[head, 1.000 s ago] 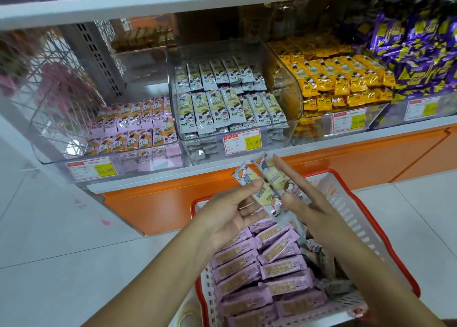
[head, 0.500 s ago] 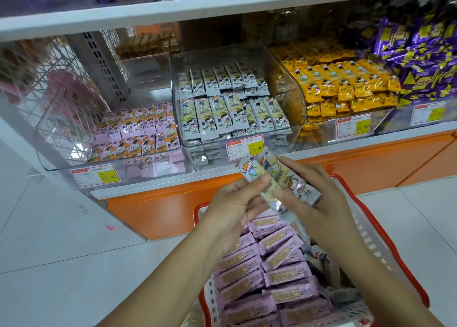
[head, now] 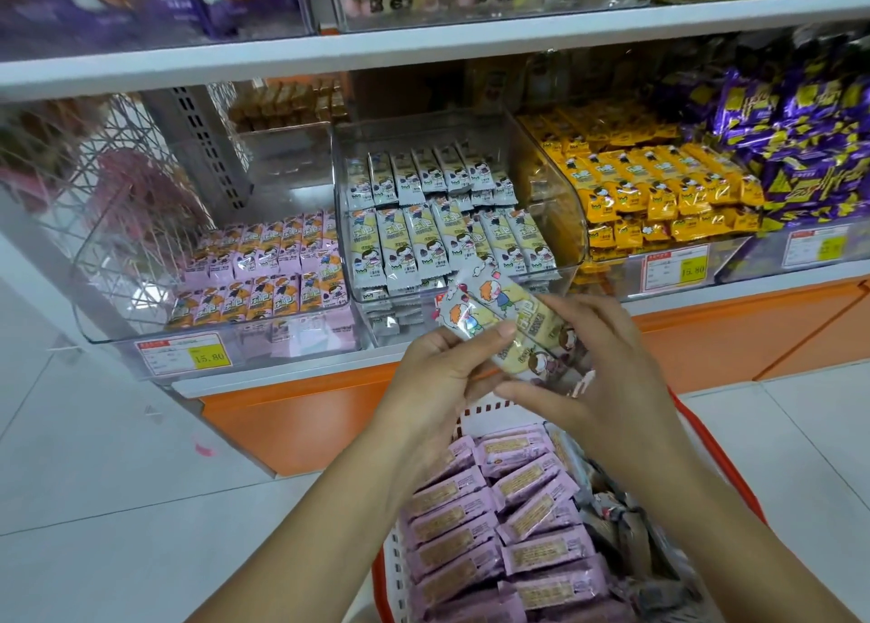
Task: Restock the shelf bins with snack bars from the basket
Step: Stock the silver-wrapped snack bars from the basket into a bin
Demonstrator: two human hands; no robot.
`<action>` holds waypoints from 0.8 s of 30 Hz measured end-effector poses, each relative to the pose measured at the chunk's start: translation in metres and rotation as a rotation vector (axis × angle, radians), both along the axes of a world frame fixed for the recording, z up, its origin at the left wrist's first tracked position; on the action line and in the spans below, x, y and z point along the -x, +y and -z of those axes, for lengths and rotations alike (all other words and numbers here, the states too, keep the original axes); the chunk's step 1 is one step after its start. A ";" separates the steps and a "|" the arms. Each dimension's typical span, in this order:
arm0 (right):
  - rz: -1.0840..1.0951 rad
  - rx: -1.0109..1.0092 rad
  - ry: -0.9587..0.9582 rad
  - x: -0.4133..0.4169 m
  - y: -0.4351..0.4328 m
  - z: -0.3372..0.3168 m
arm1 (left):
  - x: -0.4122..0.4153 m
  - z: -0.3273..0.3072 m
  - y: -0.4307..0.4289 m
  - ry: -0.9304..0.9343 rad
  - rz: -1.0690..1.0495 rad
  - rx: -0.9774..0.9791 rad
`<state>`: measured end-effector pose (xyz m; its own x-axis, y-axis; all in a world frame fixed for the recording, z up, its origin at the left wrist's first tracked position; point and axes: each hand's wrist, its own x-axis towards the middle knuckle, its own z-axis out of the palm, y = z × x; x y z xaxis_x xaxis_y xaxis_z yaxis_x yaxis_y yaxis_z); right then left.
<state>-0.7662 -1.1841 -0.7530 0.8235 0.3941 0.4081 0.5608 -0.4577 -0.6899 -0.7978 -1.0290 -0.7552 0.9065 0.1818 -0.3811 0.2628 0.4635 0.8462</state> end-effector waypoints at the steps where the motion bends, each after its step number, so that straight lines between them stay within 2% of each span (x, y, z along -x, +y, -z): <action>1: 0.015 0.072 -0.098 -0.002 0.006 0.000 | -0.001 -0.003 0.001 -0.020 -0.011 -0.052; 4: 0.075 0.147 -0.282 -0.012 0.021 0.000 | -0.003 -0.015 0.004 -0.097 -0.039 -0.108; 7: 0.077 0.109 -0.184 -0.028 0.033 -0.017 | -0.004 -0.028 0.011 -0.163 -0.048 -0.149; 8: 0.100 0.096 -0.140 -0.038 0.037 -0.024 | -0.003 -0.033 0.014 -0.171 -0.060 -0.214; 10: 0.194 0.129 -0.112 -0.063 0.046 -0.033 | -0.004 -0.033 0.026 -0.148 -0.114 -0.482; 12: 0.293 0.231 -0.097 -0.088 0.058 -0.036 | -0.006 -0.031 0.038 -0.105 -0.168 -0.739; 13: 0.326 0.288 -0.093 -0.096 0.065 -0.034 | -0.007 -0.028 0.043 -0.094 -0.183 -0.797; 16: 0.362 0.479 -0.072 -0.108 0.083 -0.019 | -0.009 -0.022 0.057 -0.060 -0.184 -0.866; 18: 0.355 0.533 -0.060 -0.105 0.091 -0.008 | -0.010 -0.019 0.062 -0.059 -0.184 -0.893; 21: 0.338 0.500 -0.049 -0.096 0.094 0.000 | -0.010 -0.018 0.062 -0.079 -0.181 -0.925; 24: 0.221 0.339 0.040 -0.088 0.093 0.003 | -0.009 -0.017 0.060 -0.097 -0.184 -0.928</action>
<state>-0.6782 -1.0913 -0.7556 0.9160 0.3128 0.2511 0.3993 -0.7696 -0.4982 -0.7892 -0.9687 -0.7385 0.8537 0.5170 0.0625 0.1621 -0.3779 0.9116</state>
